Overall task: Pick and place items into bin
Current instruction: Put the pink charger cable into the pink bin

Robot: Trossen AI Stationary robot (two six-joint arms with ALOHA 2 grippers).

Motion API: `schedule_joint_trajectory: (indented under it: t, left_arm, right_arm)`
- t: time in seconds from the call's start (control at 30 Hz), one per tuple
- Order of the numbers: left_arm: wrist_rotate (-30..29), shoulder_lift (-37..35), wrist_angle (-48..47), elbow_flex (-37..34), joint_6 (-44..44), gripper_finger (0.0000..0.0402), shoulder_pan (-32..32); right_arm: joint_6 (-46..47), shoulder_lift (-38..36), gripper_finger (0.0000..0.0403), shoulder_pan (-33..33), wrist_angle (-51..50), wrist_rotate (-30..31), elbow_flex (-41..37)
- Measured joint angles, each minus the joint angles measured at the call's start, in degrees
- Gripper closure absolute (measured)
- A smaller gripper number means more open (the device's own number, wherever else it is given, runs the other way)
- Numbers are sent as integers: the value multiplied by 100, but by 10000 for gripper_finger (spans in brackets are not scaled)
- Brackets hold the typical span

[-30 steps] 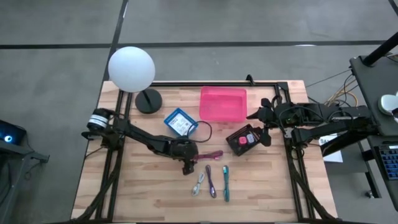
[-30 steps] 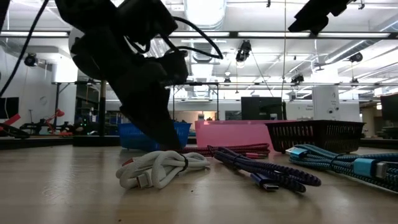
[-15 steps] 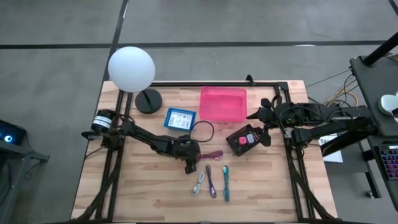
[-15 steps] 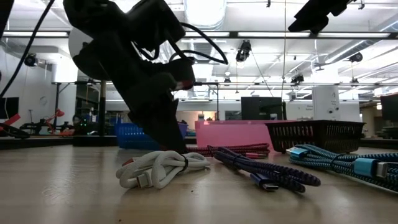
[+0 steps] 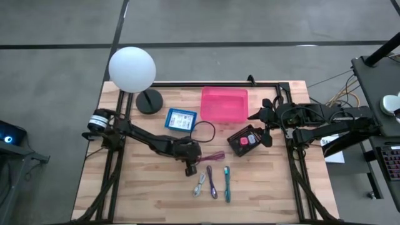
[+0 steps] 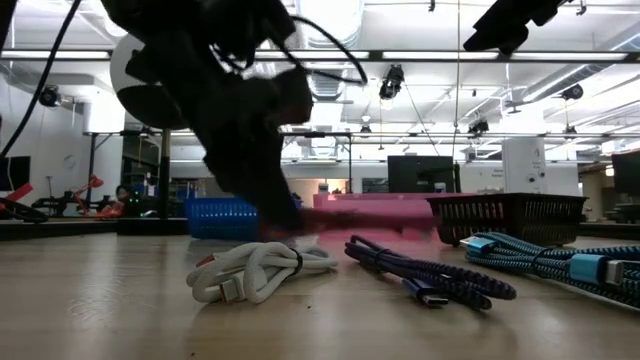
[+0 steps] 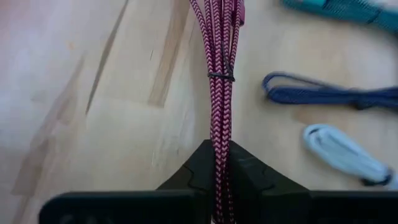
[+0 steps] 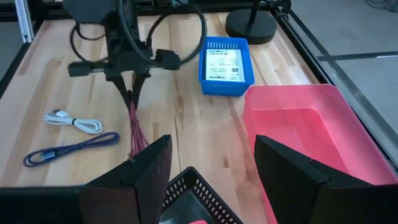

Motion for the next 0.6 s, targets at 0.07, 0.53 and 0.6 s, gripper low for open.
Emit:
schedule_joint_trajectory:
  t: [0.07,0.53,0.6]
  left_arm:
    - [-15,-111,19,24,4,389,0]
    - [-99,-1345,155,22,419,394,0]
    - [-100,-1521,151,22,620,394,1]
  right_arm:
    - [0,0,188,-1,-1,0,0]
    - [107,41,188,-2,68,-2,-7]
    - [231,56,188,0,70,-3,-19]
